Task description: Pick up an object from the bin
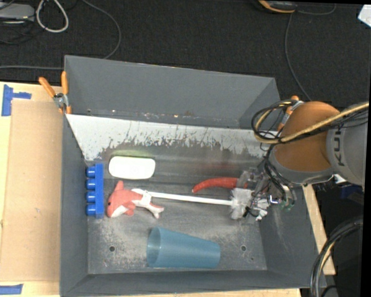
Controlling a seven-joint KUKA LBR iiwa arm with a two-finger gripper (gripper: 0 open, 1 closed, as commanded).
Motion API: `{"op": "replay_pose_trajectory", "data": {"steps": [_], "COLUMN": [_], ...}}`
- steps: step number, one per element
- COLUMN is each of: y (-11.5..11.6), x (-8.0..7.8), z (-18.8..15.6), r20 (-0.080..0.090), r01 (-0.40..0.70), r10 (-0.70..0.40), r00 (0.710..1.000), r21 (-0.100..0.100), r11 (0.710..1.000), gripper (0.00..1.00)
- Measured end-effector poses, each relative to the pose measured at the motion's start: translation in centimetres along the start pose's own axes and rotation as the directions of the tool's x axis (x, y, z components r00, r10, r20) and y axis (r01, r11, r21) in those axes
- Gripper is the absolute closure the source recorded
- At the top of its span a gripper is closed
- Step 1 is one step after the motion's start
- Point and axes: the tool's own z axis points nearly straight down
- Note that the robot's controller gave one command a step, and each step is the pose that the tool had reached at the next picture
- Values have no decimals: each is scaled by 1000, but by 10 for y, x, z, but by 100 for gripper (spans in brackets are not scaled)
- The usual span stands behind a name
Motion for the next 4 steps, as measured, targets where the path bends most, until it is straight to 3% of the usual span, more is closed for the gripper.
{"op": "replay_pose_trajectory", "data": {"steps": [1,2,3,4], "y": [109,16,16,15], "x": [99,-10,-10,-7], "z": [21,28,28,-7], "r20": [-10,1,1,-11], "r01": [190,-18,-17,-17], "r10": [-190,18,17,17], "r00": [982,1000,1000,1000], "r21": [-11,-3,-3,-2], "r11": [982,1000,1000,1000], "gripper": [0,100,100,100]}}
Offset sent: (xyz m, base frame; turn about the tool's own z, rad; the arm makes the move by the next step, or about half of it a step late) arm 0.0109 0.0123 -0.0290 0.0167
